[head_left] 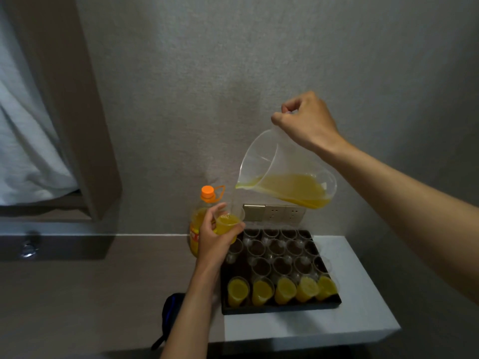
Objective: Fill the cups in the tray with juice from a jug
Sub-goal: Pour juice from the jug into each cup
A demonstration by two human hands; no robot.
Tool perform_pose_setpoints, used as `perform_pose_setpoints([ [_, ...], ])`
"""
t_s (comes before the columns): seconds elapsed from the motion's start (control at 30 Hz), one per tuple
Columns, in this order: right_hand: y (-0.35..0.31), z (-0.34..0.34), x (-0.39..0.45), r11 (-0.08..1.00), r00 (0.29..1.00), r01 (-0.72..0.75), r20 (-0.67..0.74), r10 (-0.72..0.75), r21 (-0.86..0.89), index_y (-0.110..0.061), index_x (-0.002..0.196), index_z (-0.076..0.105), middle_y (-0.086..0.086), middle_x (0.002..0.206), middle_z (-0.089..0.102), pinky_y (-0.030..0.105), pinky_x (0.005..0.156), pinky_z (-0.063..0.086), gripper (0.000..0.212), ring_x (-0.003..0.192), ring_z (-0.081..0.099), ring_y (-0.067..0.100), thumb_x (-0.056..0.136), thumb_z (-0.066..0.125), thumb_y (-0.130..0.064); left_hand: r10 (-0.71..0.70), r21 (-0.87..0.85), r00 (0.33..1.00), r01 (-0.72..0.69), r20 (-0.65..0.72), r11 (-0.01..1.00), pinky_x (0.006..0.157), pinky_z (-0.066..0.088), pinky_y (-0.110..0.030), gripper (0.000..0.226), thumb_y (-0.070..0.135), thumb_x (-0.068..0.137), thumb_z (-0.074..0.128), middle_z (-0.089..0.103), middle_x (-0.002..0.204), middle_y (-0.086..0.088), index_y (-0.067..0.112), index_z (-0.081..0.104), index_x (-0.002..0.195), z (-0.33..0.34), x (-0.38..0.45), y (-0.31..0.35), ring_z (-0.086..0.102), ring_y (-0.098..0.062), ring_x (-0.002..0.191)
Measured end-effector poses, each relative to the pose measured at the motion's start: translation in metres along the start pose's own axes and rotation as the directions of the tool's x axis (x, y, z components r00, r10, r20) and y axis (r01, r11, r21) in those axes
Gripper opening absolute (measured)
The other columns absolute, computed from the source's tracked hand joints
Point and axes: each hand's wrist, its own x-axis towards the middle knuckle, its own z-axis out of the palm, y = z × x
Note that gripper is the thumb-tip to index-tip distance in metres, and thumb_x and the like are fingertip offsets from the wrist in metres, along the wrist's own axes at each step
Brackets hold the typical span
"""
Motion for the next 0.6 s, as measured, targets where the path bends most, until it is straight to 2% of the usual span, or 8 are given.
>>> perform_pose_setpoints([
  [0.1, 0.0009, -0.0018, 0.0003, 1.0, 1.0, 0.0, -0.003, 0.0, -0.003, -0.014, 0.054, 0.041, -0.003, 0.046, 0.027, 0.032, 0.057, 0.033, 0.033, 0.053, 0.036, 0.016, 0.074, 0.062, -0.03, -0.012, 0.001, 1.0, 0.012, 0.006, 1.0, 0.078, 0.051, -0.013, 0.057, 0.007, 0.074, 0.088, 0.069, 0.117, 0.005, 0.03, 0.065, 0.121, 0.0008, -0.0012, 0.0012, 0.067, -0.001, 0.1],
  [0.2, 0.0007, -0.0025, -0.0006, 1.0, 1.0, -0.002, -0.006, 0.002, 0.001, -0.015, 0.056, 0.047, -0.003, 0.049, 0.03, 0.032, 0.057, 0.033, 0.028, 0.053, 0.037, 0.016, 0.074, 0.062, -0.029, -0.02, -0.001, 1.0, 0.02, 0.012, 1.0, 0.077, 0.052, -0.014, 0.057, 0.006, 0.074, 0.087, 0.068, 0.118, 0.007, 0.028, 0.065, 0.121, 0.0026, -0.0031, 0.0023, 0.067, 0.004, 0.096],
  [0.3, 0.0007, -0.0035, -0.0019, 1.0, 1.0, -0.002, -0.006, 0.002, -0.004, -0.015, 0.056, 0.049, -0.002, 0.05, 0.031, 0.032, 0.057, 0.032, 0.026, 0.053, 0.036, 0.016, 0.075, 0.062, -0.029, -0.023, -0.007, 1.0, 0.023, 0.013, 1.0, 0.076, 0.053, -0.015, 0.056, 0.005, 0.075, 0.087, 0.068, 0.118, 0.008, 0.027, 0.065, 0.121, 0.0035, -0.0035, 0.0028, 0.067, 0.004, 0.095],
  [0.47, 0.0037, -0.0041, -0.0007, 1.0, 1.0, 0.001, -0.007, -0.001, 0.004, -0.014, 0.054, 0.041, -0.003, 0.047, 0.027, 0.033, 0.057, 0.032, 0.033, 0.053, 0.035, 0.016, 0.074, 0.062, -0.03, -0.02, 0.009, 1.0, 0.02, 0.009, 1.0, 0.076, 0.051, -0.013, 0.056, 0.005, 0.074, 0.087, 0.068, 0.117, 0.009, 0.029, 0.065, 0.12, 0.0029, -0.0034, 0.0029, 0.067, 0.002, 0.097],
  [0.6, 0.0047, -0.0031, -0.0008, 1.0, 1.0, 0.009, -0.006, -0.009, 0.001, -0.014, 0.054, 0.041, -0.003, 0.046, 0.028, 0.032, 0.057, 0.033, 0.034, 0.052, 0.036, 0.016, 0.075, 0.063, -0.03, -0.019, 0.008, 1.0, 0.018, 0.008, 1.0, 0.076, 0.052, -0.013, 0.057, 0.004, 0.074, 0.087, 0.068, 0.117, 0.009, 0.028, 0.064, 0.121, 0.0032, -0.0041, 0.004, 0.066, 0.005, 0.095],
])
